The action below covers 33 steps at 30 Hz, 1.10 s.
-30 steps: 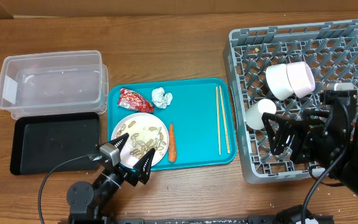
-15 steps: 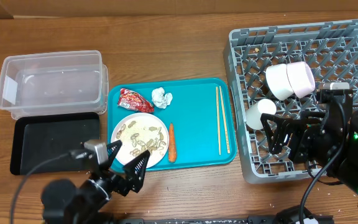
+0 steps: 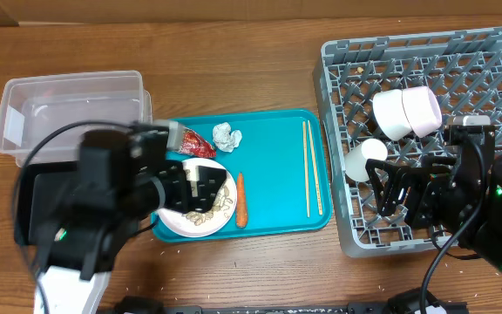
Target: Sort waste into correct bins and load items into the dishwasher
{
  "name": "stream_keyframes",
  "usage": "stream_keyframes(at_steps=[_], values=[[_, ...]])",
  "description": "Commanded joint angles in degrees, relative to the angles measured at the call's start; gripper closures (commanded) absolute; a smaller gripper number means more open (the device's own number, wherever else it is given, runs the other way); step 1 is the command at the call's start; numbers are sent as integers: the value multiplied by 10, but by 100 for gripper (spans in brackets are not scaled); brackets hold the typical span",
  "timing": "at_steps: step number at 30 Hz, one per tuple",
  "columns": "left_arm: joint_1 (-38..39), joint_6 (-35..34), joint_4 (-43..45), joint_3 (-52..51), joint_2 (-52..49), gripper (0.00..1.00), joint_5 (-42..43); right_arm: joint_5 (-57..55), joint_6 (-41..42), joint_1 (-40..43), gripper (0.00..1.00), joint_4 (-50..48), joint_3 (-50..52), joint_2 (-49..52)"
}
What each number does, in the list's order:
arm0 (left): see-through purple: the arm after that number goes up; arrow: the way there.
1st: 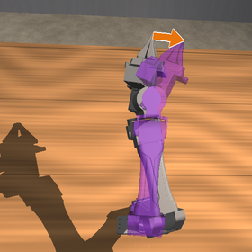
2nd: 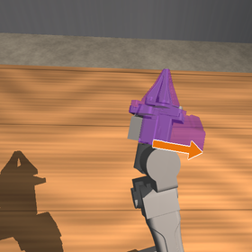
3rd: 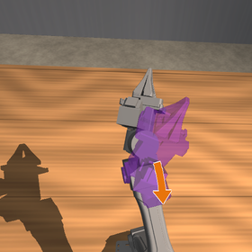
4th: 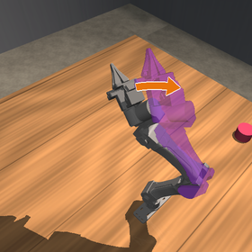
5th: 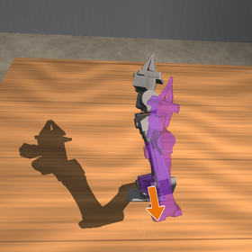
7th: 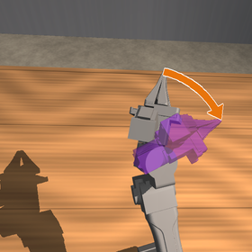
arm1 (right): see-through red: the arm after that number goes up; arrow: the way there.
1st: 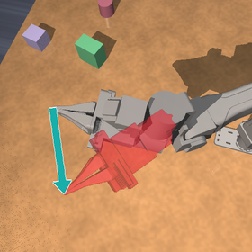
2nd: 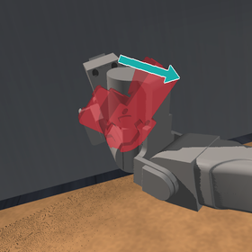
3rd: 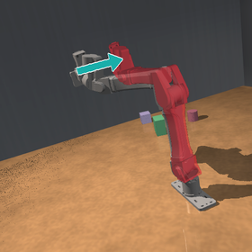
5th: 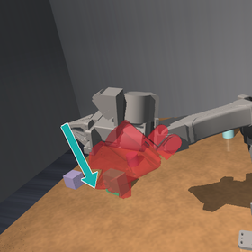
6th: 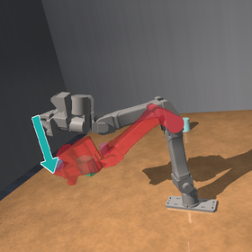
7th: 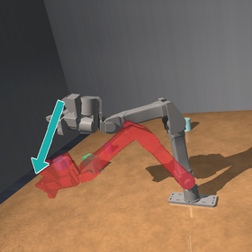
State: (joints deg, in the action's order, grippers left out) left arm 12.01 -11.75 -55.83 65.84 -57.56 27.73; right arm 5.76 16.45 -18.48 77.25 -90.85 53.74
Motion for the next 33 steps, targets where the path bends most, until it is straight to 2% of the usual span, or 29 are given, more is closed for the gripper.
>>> stream_keyframes(at_steps=[1, 4, 7, 11, 14, 18, 21, 24, 26, 30, 33], values=[[46, 44, 7, 14, -47, 0, -28, 3, -4, -1, 0, -2, -7, -3], [61, 11, 28, 14, -97, 0, 6, 3, -4, -1, 0, -2, -7, -3], [65, 10, 31, 14, -138, 0, 64, 3, -4, -1, 0, -2, -7, -3], [80, 9, 35, 14, -183, 0, 51, 3, -4, -1, 0, -2, -7, -3], [92, -24, 31, 14, -216, 0, 54, 3, -4, -1, 0, -2, -7, -3], [107, -16, 12, 14, -250, 0, 45, 3, -4, -1, 0, -2, -7, -3], [129, -32, 17, 14, -260, 0, 1, 3, -4, -1, 0, -2, -7, -3], [163, -71, 19, 14, -263, 3, -91, 3, -4, -1, 0, -2, -7, -3], [195, -93, 17, 14, -266, 18, -146, 3, -4, -1, 0, -2, -7, -3], [262, -191, 14, 14, -288, 31, -249, 3, -4, -1, 0, -2, -7, -3], [290, -268, 29, 14, -315, 29, -275, 3, -4, -1, 0, -2, -7, -3]])
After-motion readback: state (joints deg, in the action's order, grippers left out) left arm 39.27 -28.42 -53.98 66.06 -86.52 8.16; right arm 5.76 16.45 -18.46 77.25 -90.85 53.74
